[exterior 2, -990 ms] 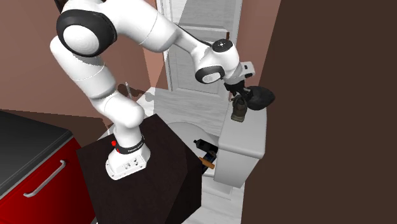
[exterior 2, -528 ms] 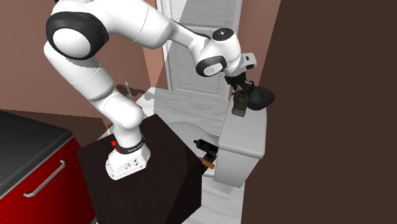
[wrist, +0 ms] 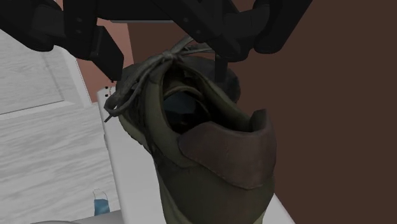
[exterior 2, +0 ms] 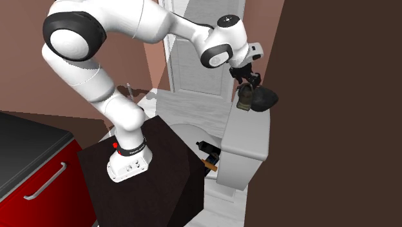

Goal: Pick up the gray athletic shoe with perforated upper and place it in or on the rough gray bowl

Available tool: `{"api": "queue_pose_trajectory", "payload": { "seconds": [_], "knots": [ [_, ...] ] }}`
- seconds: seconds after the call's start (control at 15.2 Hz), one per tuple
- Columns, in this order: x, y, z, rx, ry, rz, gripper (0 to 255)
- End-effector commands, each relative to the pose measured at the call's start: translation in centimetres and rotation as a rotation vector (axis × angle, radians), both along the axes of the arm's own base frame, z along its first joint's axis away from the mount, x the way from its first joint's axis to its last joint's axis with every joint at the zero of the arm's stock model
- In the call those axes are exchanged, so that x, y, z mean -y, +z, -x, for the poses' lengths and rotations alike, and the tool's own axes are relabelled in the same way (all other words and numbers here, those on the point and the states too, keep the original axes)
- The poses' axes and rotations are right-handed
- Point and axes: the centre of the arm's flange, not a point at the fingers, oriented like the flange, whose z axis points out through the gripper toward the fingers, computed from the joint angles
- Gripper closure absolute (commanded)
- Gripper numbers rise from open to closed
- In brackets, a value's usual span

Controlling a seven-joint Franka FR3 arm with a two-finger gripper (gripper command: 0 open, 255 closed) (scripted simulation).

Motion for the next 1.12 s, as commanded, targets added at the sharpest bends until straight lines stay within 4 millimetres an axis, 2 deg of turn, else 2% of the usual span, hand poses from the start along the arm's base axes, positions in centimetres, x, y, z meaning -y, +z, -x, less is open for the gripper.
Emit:
{"api": "queue_pose_trajectory", "payload": {
  "seconds": [0.0,0.73,0.79,1.06],
  "knots": [
    [-0.2,0.5,-2.0,0.001,0.000,0.000,255],
    [-1.9,2.4,-16.3,0.001,0.000,0.000,255],
    [-2.1,2.7,-18.3,0.001,0.000,0.000,255],
    [-2.1,0.6,-18.3,0.001,0.000,0.000,255]
  ]
}}
